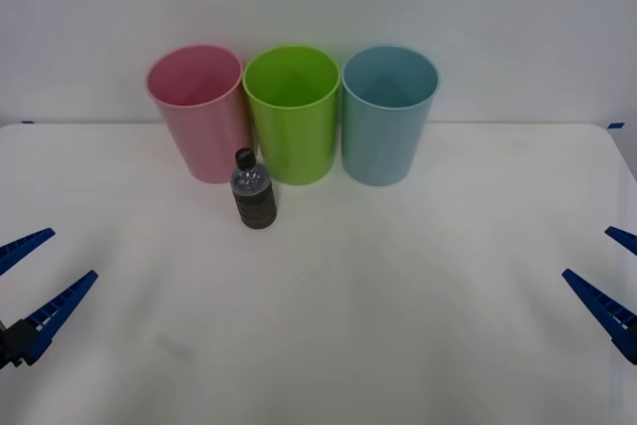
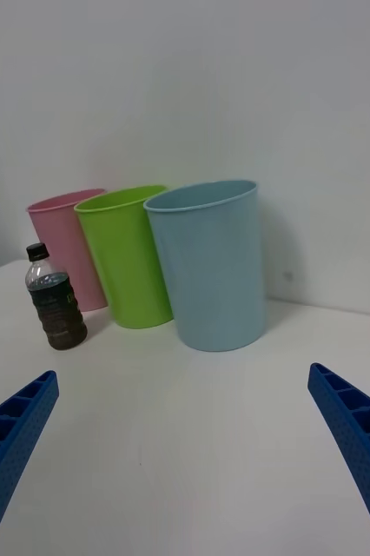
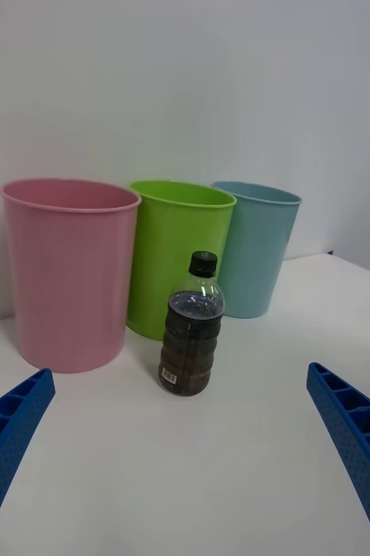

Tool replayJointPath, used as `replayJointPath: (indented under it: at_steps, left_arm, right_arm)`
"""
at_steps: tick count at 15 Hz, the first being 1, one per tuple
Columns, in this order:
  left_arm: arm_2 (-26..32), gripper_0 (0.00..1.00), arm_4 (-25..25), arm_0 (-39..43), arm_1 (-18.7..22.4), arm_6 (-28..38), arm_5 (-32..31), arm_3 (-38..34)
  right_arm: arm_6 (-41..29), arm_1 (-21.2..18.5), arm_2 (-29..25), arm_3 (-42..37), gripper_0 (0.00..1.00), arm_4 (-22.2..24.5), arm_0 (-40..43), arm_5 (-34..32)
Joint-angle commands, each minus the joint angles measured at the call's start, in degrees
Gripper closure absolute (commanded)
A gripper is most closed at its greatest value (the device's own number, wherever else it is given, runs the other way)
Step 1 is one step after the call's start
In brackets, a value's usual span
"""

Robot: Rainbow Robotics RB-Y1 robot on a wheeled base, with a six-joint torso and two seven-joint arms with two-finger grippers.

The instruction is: Grasp the object on the table and drop it into the matching bin: aluminum can to the light blue bin, PET bottle to the pink bin.

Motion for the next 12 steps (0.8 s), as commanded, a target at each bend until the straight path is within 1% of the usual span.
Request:
replayJointPath:
  at_steps: [1, 2, 3, 4, 6, 8, 12]
  left_arm:
    - [0.0, 0.0, 0.0, 0.0, 0.0, 0.0, 0.0, 0.0]
    - [0.0, 0.0, 0.0, 0.0, 0.0, 0.0, 0.0, 0.0]
    - [-0.7, 0.0, -0.5, 0.7, -1.6, 0.0, 0.0, 1.3]
    - [-0.7, 0.0, -0.3, 0.7, -2.1, 0.0, 0.0, 1.6]
    - [-1.6, 0.0, 0.3, 0.8, -2.0, -0.4, 0.1, 1.6]
    - [-1.5, 0.0, -0.1, 1.1, -2.0, -0.9, 0.7, 1.6]
    - [-2.1, 0.0, -0.6, 2.9, -2.0, -2.4, 3.4, 1.6]
  right_arm:
    - [0.0, 0.0, 0.0, 0.0, 0.0, 0.0, 0.0, 0.0]
    - [0.0, 0.0, 0.0, 0.0, 0.0, 0.0, 0.0, 0.0]
    - [0.0, 0.0, 0.0, 0.0, 0.0, 0.0, 0.0, 0.0]
    - [0.0, 0.0, 0.0, 0.0, 0.0, 0.0, 0.0, 0.0]
    - [0.0, 0.0, 0.0, 0.0, 0.0, 0.0, 0.0, 0.0]
    - [0.0, 0.0, 0.0, 0.0, 0.0, 0.0, 0.0, 0.0]
    - [0.0, 0.0, 0.0, 0.0, 0.0, 0.0, 0.0, 0.0]
